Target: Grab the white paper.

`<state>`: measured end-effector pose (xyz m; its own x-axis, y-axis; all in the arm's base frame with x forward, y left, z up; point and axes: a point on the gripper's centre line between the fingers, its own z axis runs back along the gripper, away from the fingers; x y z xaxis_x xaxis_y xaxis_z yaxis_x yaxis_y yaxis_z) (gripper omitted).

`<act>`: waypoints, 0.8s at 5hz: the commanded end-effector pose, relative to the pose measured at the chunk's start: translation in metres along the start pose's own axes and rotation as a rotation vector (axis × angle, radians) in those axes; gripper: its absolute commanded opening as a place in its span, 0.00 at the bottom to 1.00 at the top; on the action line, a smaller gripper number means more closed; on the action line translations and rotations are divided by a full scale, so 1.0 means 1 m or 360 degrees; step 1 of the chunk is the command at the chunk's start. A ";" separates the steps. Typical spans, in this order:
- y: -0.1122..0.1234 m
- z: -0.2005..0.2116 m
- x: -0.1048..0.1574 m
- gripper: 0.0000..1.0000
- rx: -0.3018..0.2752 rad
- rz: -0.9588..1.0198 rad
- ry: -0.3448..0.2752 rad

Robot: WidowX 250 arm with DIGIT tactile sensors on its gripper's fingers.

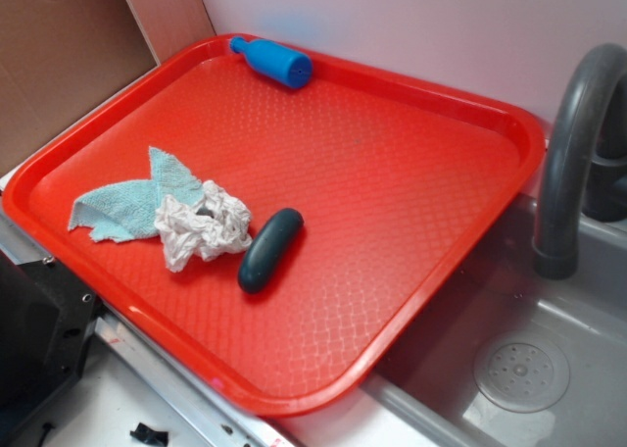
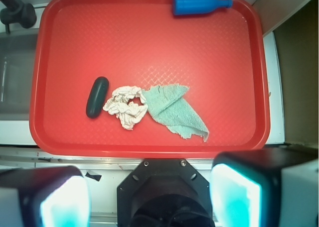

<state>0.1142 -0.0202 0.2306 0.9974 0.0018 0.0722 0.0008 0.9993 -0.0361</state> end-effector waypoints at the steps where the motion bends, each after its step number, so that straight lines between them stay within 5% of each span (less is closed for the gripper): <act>1: 0.002 -0.031 0.037 1.00 -0.0063 -0.0710 -0.0114; 2: -0.010 -0.049 0.055 1.00 -0.0078 -0.1109 -0.0105; 4: -0.029 -0.086 0.068 1.00 -0.0323 -0.1882 -0.0179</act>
<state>0.1900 -0.0451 0.1422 0.3624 -0.9022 0.2338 0.9319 0.3553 -0.0736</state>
